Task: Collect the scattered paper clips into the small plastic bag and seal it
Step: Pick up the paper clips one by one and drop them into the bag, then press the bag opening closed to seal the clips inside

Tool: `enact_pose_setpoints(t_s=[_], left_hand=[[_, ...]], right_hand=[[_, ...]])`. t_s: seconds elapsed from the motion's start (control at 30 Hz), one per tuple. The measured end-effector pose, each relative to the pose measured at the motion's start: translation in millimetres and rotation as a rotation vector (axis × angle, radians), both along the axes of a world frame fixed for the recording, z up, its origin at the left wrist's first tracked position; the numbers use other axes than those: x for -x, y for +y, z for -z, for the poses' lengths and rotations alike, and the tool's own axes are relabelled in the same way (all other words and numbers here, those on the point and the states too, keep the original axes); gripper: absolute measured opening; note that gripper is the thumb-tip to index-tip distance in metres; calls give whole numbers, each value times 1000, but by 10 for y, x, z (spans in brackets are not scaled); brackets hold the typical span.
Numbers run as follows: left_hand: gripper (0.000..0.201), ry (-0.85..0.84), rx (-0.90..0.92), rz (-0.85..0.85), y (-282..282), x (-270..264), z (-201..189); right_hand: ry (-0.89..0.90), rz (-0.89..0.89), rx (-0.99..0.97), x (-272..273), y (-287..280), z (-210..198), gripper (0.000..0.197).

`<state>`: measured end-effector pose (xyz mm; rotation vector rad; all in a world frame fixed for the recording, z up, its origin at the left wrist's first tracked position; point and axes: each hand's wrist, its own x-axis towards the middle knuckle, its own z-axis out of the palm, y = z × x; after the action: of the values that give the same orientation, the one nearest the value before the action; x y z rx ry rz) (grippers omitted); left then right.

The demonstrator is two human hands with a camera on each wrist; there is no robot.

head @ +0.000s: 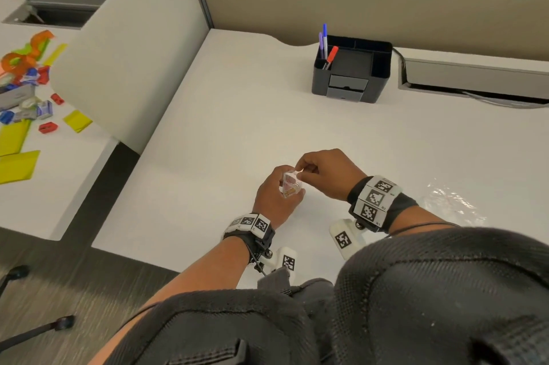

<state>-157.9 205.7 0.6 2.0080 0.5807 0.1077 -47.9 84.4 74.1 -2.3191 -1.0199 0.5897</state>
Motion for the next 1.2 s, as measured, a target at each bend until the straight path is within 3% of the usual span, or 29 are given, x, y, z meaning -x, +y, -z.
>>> enact_pose_setpoints(t_s=[0.1, 0.2, 0.37, 0.5, 0.57, 0.7, 0.77, 0.9, 1.07, 1.2], left_hand=[[46, -33, 2, -2, -55, -71, -49], [46, -62, -15, 2, -111, -143, -103], [55, -69, 20, 49, -234, -258, -197], [66, -30, 66, 138, -272, -295, -220], [59, -15, 73, 169, -283, -316, -228], [22, -25, -5, 168, -299, -376, -252], [13, -44, -15, 147, -302, -403, -262], [15, -93, 32, 69, -301, -423, -288], [31, -108, 84, 22, -313, -428, -265], [22, -89, 96, 38, -315, -437, -261]], right_hand=[[-19, 129, 30, -77, -150, 23, 20], [18, 121, 138, -99, -236, 51, 34], [118, 176, 78, -144, -349, 99, 17], [154, 251, 62, -233, -471, 74, 17], [157, 267, 54, -290, -533, 80, 17], [155, 264, 34, -359, -629, 96, 16], [181, 261, 11, -379, -673, 118, 17], [348, 249, -67, -367, -790, 157, 33], [326, 259, -168, -309, -833, 227, 9], [261, 292, -156, -311, -832, 272, 8]])
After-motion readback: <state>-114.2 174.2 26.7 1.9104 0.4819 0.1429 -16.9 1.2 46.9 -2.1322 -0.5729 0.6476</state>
